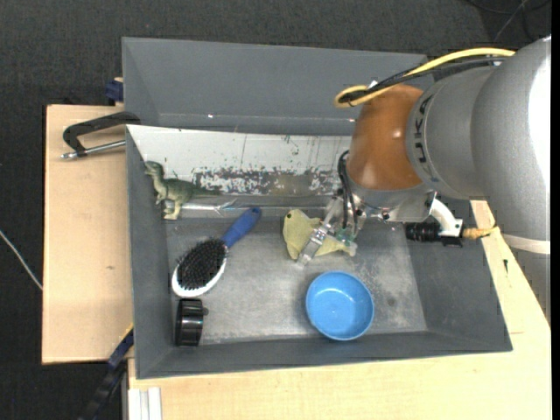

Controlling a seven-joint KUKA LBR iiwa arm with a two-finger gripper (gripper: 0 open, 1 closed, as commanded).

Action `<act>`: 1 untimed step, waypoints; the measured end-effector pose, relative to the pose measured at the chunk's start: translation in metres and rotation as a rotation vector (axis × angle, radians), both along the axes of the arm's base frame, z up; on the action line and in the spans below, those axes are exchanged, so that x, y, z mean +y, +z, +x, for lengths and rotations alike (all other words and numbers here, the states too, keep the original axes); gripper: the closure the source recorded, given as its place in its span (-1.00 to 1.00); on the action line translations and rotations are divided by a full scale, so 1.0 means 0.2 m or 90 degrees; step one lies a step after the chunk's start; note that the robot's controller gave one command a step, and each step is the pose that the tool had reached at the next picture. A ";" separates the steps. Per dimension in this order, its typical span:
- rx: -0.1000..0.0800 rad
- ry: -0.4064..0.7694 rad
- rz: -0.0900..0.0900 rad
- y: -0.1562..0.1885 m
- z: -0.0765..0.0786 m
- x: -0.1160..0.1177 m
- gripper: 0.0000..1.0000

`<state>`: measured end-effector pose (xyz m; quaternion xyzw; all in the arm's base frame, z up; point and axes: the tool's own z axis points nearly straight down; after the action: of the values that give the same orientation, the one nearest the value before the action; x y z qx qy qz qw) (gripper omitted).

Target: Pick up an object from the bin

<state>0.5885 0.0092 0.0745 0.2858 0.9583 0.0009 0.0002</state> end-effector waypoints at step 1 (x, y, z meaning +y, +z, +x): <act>-0.001 0.001 0.000 0.01 0.01 0.00 -1.00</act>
Offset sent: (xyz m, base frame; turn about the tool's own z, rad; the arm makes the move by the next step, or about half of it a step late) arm 0.0000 0.0000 0.0000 0.0000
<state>0.5896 0.0097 0.0757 0.2851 0.9585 0.0009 0.0013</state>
